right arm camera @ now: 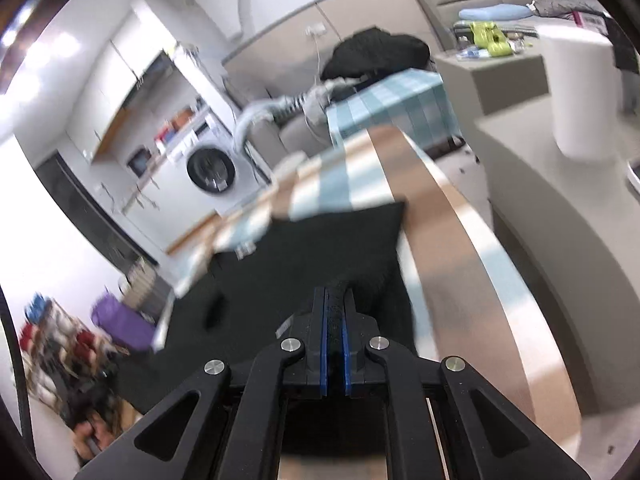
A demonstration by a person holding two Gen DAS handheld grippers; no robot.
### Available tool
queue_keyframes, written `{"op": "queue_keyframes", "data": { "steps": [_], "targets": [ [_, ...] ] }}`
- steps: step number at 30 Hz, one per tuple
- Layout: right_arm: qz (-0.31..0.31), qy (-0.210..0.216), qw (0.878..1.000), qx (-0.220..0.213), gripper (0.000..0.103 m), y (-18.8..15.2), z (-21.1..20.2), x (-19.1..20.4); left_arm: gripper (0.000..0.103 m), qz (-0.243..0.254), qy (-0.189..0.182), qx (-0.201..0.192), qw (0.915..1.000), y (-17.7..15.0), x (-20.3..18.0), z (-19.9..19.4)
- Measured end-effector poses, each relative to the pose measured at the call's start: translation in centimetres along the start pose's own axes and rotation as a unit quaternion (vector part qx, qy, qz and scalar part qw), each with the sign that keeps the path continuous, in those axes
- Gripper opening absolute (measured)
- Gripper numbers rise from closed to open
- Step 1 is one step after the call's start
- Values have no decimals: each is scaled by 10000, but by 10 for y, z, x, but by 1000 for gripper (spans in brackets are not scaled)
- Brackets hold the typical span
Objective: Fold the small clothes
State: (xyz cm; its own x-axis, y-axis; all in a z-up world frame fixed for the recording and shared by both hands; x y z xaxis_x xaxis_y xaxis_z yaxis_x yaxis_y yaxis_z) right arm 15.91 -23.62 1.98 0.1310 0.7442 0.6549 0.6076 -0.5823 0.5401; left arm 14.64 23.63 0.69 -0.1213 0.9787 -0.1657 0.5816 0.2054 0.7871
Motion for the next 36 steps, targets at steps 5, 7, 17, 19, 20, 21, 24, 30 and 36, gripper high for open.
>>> {"op": "queue_keyframes", "data": {
  "steps": [5, 7, 17, 19, 20, 21, 24, 30, 36],
  "targets": [
    [308, -57, 9987, -395, 5, 50, 37, 21, 4, -6, 60, -224, 9997, 54, -1, 41],
    [452, -102, 9980, -419, 5, 65, 58, 22, 4, -107, 99, -166, 9998, 70, 2, 65],
    [1146, -663, 9909, -252, 34, 92, 124, -10, 39, -525, 229, 677, 9961, 77, 29, 157],
    [961, -779, 9922, -151, 34, 85, 123, -13, 55, -429, 222, 636, 9968, 69, 28, 155],
    [837, -843, 9929, -97, 34, 82, 124, -13, 59, -361, 172, 611, 9973, 65, 26, 154],
    [699, -898, 9935, -30, 34, 78, 126, -11, 60, -283, 115, 606, 9977, 62, 24, 153],
    [427, -1037, 9936, 110, 41, 70, 136, -8, 60, -73, 86, 734, 9972, 58, 16, 159],
    [49, -1394, 9898, 302, 41, 68, 170, -1, 60, 35, -34, 889, 9960, 52, 7, 167],
    [-608, -1953, 9783, 339, 23, 64, 201, 7, 60, 159, -44, 1059, 9942, 43, 1, 176]
  ]
}}
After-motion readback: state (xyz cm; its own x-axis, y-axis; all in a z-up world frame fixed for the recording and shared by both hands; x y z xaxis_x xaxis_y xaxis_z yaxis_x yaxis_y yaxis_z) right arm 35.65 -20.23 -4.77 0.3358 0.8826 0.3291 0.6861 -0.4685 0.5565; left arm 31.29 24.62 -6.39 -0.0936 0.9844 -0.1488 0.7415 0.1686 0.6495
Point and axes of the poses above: each gripper's, at about its wrist camera, not at the fingertips, and z roughly the way its jaws point, x to its left, y to its top, the point moved 1 cm from there along z, roughly the way its jaws point, and after that the axes turned 13 degrees about z, right-handed, at the moved point
